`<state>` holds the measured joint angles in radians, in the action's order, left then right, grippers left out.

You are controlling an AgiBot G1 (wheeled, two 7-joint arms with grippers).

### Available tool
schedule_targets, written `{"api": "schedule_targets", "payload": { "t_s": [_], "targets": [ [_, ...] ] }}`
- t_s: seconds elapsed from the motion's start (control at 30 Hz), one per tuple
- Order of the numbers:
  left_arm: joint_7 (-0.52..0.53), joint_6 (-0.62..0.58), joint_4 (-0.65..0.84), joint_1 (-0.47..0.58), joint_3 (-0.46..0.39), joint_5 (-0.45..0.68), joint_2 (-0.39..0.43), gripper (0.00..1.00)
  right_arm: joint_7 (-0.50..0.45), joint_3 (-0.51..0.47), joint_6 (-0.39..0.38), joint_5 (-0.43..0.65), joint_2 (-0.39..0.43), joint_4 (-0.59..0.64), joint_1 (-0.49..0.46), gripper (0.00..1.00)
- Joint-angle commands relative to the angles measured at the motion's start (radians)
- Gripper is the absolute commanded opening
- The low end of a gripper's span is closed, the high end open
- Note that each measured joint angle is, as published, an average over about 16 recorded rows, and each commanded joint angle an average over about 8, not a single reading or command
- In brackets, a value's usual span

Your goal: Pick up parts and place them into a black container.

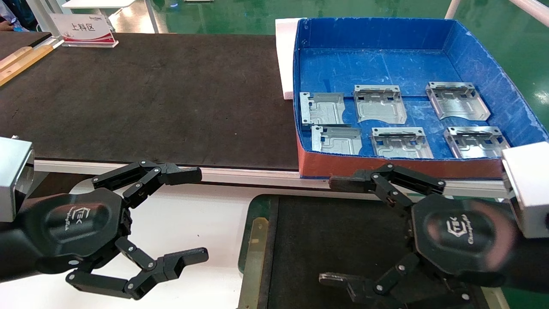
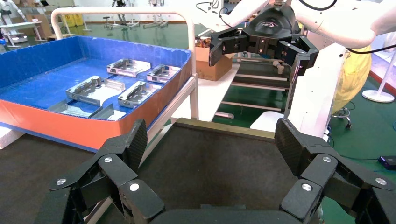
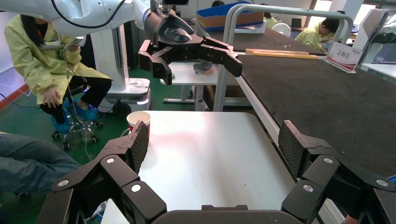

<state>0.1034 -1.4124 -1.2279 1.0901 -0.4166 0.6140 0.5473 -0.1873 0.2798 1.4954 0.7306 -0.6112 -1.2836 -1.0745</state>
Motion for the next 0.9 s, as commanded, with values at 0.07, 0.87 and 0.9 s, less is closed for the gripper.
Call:
{"api": "schedule_targets", "payload": {
  "t_s": [0.07, 0.87, 0.9],
  "targets": [
    [0.0, 0.0, 0.0, 0.0, 0.0, 0.0, 0.0, 1.0, 0.0, 0.0, 0.0, 0.0, 0.0, 0.0, 0.0, 1.0],
    [0.0, 0.0, 0.0, 0.0, 0.0, 0.0, 0.0, 0.0, 0.0, 0.0, 0.0, 0.0, 0.0, 0.0, 0.0, 1.0],
    [0.0, 0.0, 0.0, 0.0, 0.0, 0.0, 0.0, 0.0, 0.0, 0.0, 0.0, 0.0, 0.0, 0.0, 0.0, 1.0]
  ]
}}
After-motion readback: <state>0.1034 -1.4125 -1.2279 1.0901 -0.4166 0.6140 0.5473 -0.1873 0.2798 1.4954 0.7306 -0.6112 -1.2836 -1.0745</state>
